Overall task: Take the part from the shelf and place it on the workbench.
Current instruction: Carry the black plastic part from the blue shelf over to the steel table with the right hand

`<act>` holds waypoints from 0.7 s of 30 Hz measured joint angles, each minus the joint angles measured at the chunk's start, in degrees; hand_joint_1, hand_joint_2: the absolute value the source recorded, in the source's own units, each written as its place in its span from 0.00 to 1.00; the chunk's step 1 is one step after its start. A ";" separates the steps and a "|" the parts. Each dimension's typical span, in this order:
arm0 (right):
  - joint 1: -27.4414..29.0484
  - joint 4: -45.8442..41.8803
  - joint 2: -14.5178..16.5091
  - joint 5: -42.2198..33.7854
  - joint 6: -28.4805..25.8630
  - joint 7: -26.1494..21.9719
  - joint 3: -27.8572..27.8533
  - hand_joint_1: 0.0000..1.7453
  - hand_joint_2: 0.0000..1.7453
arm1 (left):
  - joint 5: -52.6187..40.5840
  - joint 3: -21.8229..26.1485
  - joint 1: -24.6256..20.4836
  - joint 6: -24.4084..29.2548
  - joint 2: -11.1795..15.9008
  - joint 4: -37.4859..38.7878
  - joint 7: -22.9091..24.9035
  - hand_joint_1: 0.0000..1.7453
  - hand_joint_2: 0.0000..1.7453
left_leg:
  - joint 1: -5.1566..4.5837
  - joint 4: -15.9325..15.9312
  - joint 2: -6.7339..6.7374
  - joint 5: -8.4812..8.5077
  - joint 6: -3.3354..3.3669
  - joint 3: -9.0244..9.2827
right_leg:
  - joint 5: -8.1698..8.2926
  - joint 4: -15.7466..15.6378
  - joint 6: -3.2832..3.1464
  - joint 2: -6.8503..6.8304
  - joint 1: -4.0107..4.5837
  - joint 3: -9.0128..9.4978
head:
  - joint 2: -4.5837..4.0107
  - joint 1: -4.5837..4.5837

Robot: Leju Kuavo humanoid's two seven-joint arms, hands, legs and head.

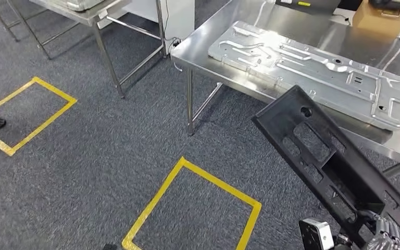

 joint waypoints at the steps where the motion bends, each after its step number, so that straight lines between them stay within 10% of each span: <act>1: 0.00 0.16 0.10 -0.23 -0.01 -0.19 -0.04 1.00 1.00 | -0.03 0.01 -0.06 -0.01 -0.01 -0.01 0.00 0.00 0.00 | 0.00 1.12 0.04 -0.06 -0.20 0.01 | 0.04 -0.45 -0.33 0.05 -0.13 0.73 | -0.01 0.01; 6: -0.02 0.63 0.33 -1.13 -0.02 -1.16 -0.13 1.00 1.00 | -0.24 0.02 -0.33 -0.03 0.00 0.00 0.03 0.00 0.00 | 0.05 15.53 -0.03 -5.82 -0.59 -9.06 | -1.06 -1.15 -1.52 0.19 -0.16 2.85 | 0.00 -0.03; 8: 0.03 0.81 0.33 -1.31 -0.02 -1.24 -0.18 1.00 1.00 | -0.28 0.02 -0.08 -0.03 0.02 0.00 0.08 0.00 0.00 | 0.04 14.86 -0.03 -4.47 -0.53 -10.57 | -1.82 -1.14 -1.45 0.53 -0.05 3.81 | 0.00 -0.06; 12: 0.11 0.88 0.33 -2.09 -0.04 -1.57 -0.22 1.00 1.00 | -0.44 0.09 0.02 -0.05 0.30 -0.01 0.13 0.00 0.00 | -0.49 2.37 -0.04 3.69 0.35 -7.64 | -3.63 -0.98 -0.62 0.81 0.17 5.68 | 0.00 -0.08; 17: 0.33 0.99 0.33 -6.09 -0.18 -3.23 -0.16 1.00 1.00 | -0.46 0.36 0.13 -0.07 0.34 -0.02 0.32 0.00 0.00 | -0.24 -0.10 0.06 3.98 1.90 -5.60 | -4.33 1.49 0.81 0.73 0.22 5.42 | 0.00 -0.09; 21: 0.36 1.43 0.31 -8.17 -0.19 -4.03 -0.01 1.00 1.00 | -0.56 0.54 -0.05 -0.09 0.34 -0.02 0.32 0.00 0.00 | -0.09 -0.76 0.91 3.10 2.24 -3.89 | -8.60 12.94 2.05 0.48 -0.53 -2.51 | 0.00 0.01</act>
